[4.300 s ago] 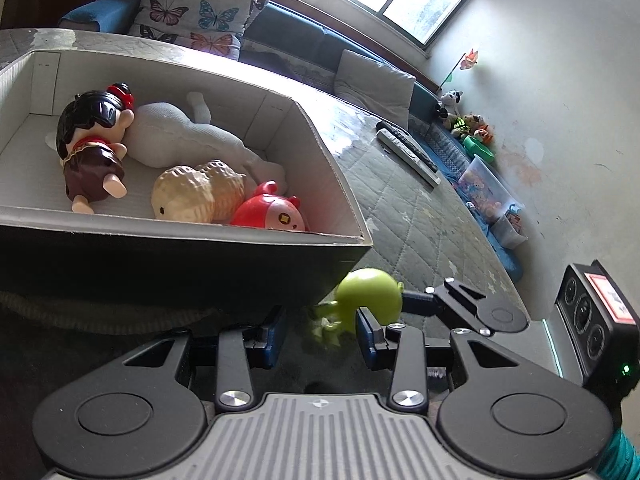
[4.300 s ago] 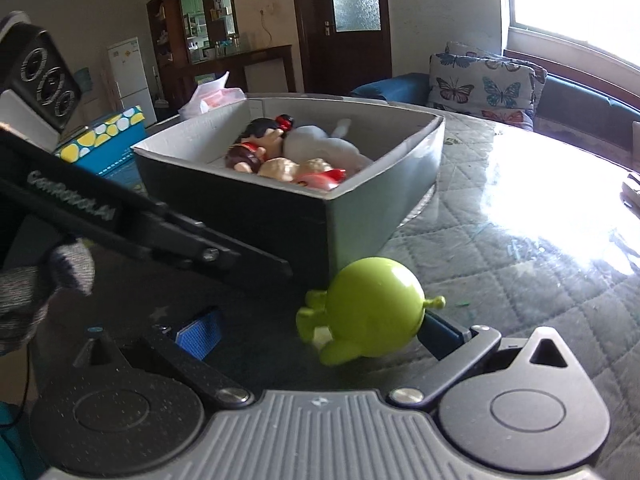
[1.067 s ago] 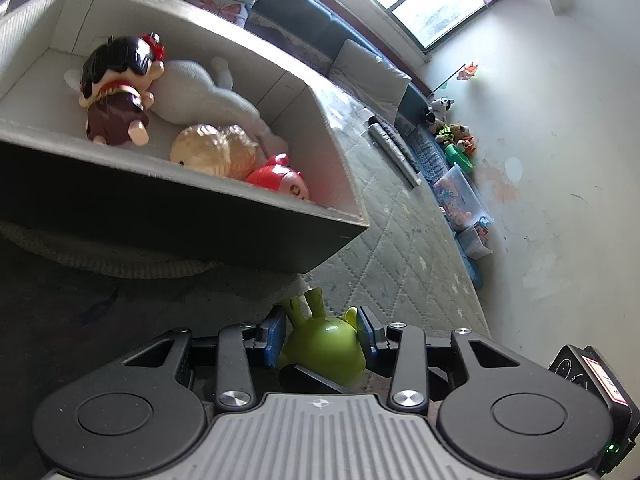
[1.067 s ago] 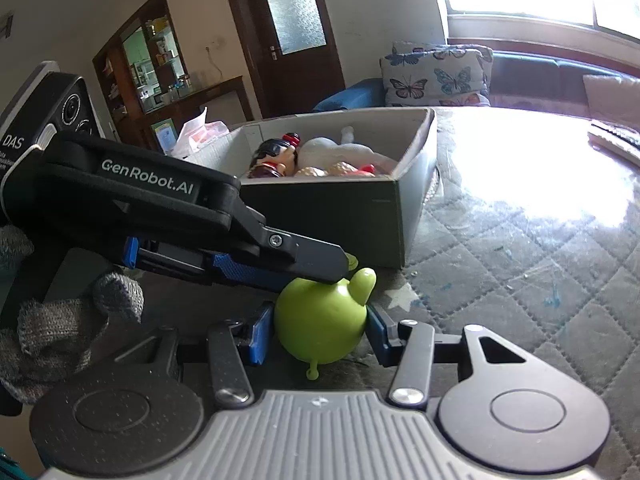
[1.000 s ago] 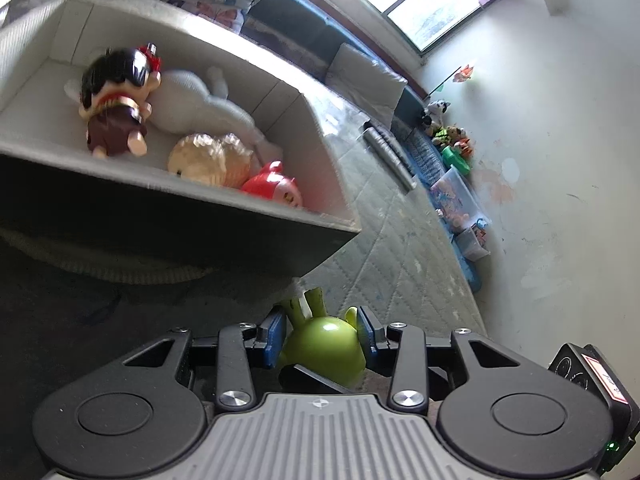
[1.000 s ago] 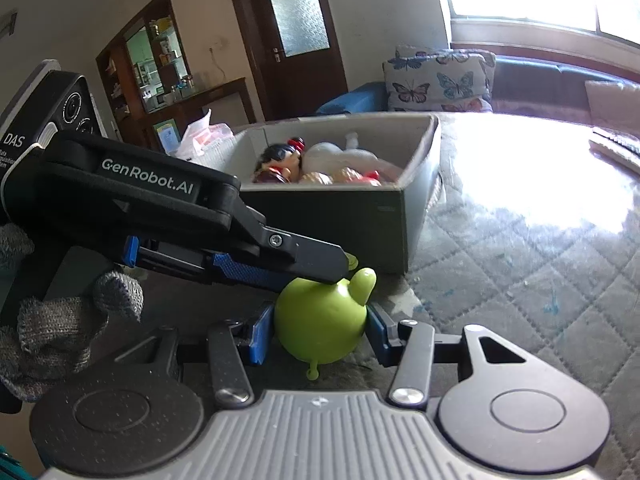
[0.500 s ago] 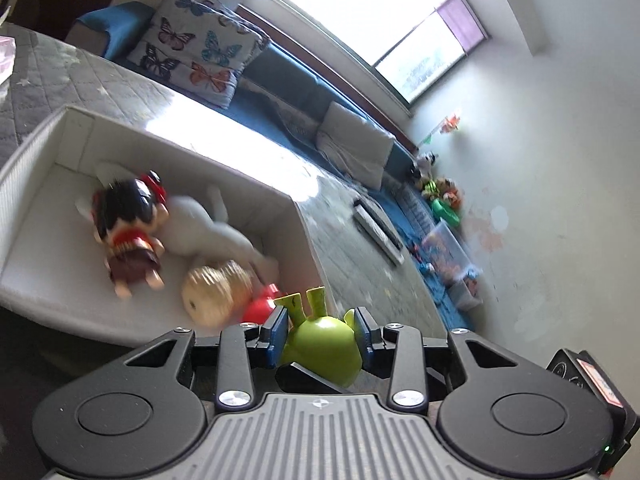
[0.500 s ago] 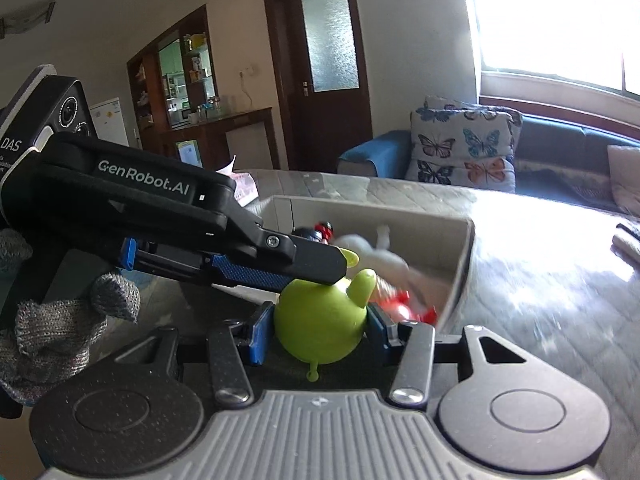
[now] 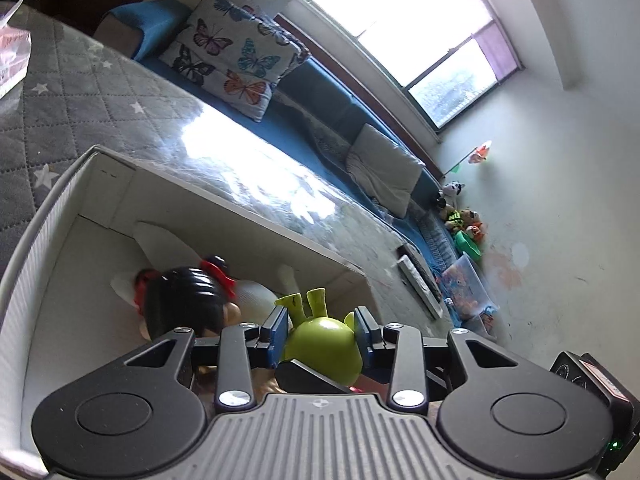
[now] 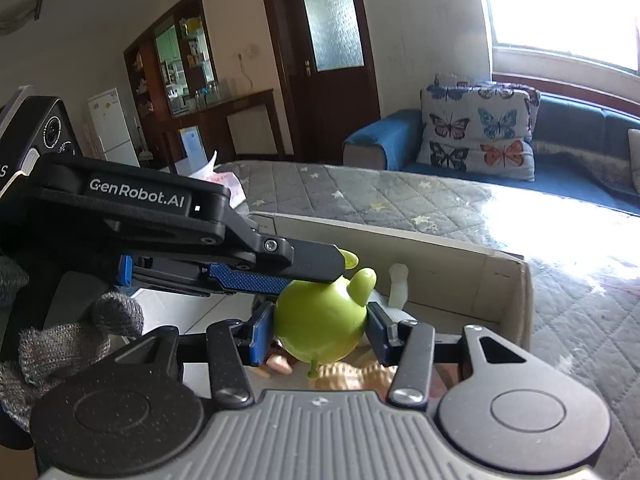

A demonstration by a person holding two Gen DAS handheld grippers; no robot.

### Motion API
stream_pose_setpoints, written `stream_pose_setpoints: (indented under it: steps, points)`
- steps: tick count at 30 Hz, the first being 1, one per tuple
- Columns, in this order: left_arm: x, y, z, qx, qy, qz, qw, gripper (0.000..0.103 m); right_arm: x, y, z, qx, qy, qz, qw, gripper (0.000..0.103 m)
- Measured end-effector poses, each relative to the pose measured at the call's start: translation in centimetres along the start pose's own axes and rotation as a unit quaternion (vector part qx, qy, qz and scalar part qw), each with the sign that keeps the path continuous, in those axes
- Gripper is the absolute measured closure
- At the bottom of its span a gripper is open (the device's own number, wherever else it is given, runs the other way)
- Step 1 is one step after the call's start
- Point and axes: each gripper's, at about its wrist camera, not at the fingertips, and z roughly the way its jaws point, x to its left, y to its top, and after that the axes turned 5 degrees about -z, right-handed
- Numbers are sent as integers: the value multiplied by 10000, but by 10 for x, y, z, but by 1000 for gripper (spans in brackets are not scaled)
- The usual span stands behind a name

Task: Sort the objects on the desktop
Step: 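Lift the green alien toy with both grippers and lower it into the box, then open both grippers and withdraw them from the box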

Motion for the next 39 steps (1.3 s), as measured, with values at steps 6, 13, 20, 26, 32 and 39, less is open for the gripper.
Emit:
stream_pose_setpoints:
  steps: [6,13,20,26,32,39]
  points:
    - [12,3,5,-7,112,-104,9999,65,1,-2,18,196,-89,-54,9998,54]
    - [16,-3,1,-17,231,-55,9997,65,6,-9,24,296,-154,-171,9993,53]
    - [15,-8,-5,-63,310,-19,9995,65,13,-12,21,264,-227,-233,9991,46]
    - [8,-9,-8,-104,313,31,9995,65,17,-10,17,212,-342,-405,9984,34]
    - [0,-14,-14,-163,384,209,9989,65,21,-11,6,96,-414,-466,9980,31]
    - [-18,-32,-35,-364,499,643,9960,65,27,-14,-18,-146,-464,-460,9978,16]
